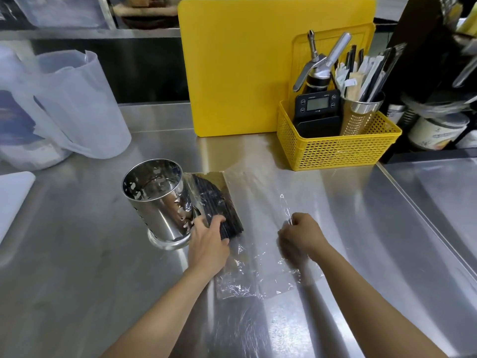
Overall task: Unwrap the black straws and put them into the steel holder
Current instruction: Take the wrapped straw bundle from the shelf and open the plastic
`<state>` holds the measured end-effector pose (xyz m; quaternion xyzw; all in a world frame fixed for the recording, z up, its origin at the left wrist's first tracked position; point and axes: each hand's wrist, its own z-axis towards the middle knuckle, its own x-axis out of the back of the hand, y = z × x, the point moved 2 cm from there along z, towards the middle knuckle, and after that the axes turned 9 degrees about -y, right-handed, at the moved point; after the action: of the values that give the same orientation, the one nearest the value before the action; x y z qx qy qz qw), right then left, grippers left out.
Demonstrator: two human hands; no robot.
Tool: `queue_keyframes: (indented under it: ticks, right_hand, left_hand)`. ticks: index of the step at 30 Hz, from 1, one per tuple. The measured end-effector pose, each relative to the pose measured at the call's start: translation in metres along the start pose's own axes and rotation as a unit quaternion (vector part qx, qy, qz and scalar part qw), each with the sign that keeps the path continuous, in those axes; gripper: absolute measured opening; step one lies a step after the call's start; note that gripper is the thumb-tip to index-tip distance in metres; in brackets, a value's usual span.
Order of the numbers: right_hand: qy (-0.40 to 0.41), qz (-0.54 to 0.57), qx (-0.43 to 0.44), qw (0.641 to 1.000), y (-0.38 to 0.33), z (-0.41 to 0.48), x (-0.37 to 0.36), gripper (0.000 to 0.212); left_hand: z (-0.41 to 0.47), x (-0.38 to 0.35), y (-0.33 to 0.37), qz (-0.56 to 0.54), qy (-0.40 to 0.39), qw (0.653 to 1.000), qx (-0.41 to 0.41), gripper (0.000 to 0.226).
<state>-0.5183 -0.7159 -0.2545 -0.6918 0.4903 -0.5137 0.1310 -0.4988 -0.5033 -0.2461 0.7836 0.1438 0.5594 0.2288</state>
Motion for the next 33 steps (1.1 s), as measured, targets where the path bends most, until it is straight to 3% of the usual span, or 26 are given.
queue_keyframes:
  ticks: [3,6,10,13,17,20,23,25,29,33]
  right_hand:
    - [-0.017,0.122,0.022,0.992,-0.002,-0.005,0.016,0.029]
    - [-0.083,0.214,0.027,0.973,-0.011,-0.013,0.035,0.019]
    - [-0.164,0.159,0.023,0.973,-0.016,-0.021,0.051,0.017]
    - [-0.228,0.119,0.009,0.966,-0.012,-0.022,0.049,0.025]
    - [-0.233,0.119,-0.016,0.965,-0.001,-0.021,0.044,0.028]
    - [-0.225,0.123,-0.033,0.966,0.008,-0.020,0.039,0.027]
    - [-0.214,0.136,-0.039,0.966,0.011,-0.017,0.035,0.021]
    - [-0.212,0.144,-0.042,0.966,0.013,-0.016,0.033,0.017]
    - [-0.235,0.139,-0.048,0.961,0.020,-0.015,0.031,0.010]
    - [-0.255,0.133,-0.050,0.956,0.023,-0.015,0.034,0.011]
  left_hand:
    - [-0.001,0.001,0.003,0.125,0.030,0.991,-0.025,0.040]
    - [-0.001,0.003,0.011,0.193,0.031,0.980,-0.039,0.041]
    - [-0.003,0.007,0.031,0.175,0.077,0.972,-0.137,0.033]
    - [-0.014,0.003,0.052,0.100,-0.014,0.972,-0.214,0.021]
    - [-0.030,-0.019,0.067,0.133,-0.182,0.954,-0.196,0.051]
    - [-0.044,-0.034,0.069,0.168,-0.283,0.918,-0.220,0.093]
    - [-0.057,-0.049,0.067,0.250,-0.291,0.875,-0.295,0.114]
    - [-0.059,-0.055,0.064,0.281,-0.236,0.867,-0.338,0.096]
    - [-0.054,-0.046,0.057,0.235,-0.159,0.890,-0.356,0.038]
    - [-0.048,-0.037,0.053,0.142,-0.134,0.936,-0.294,0.033]
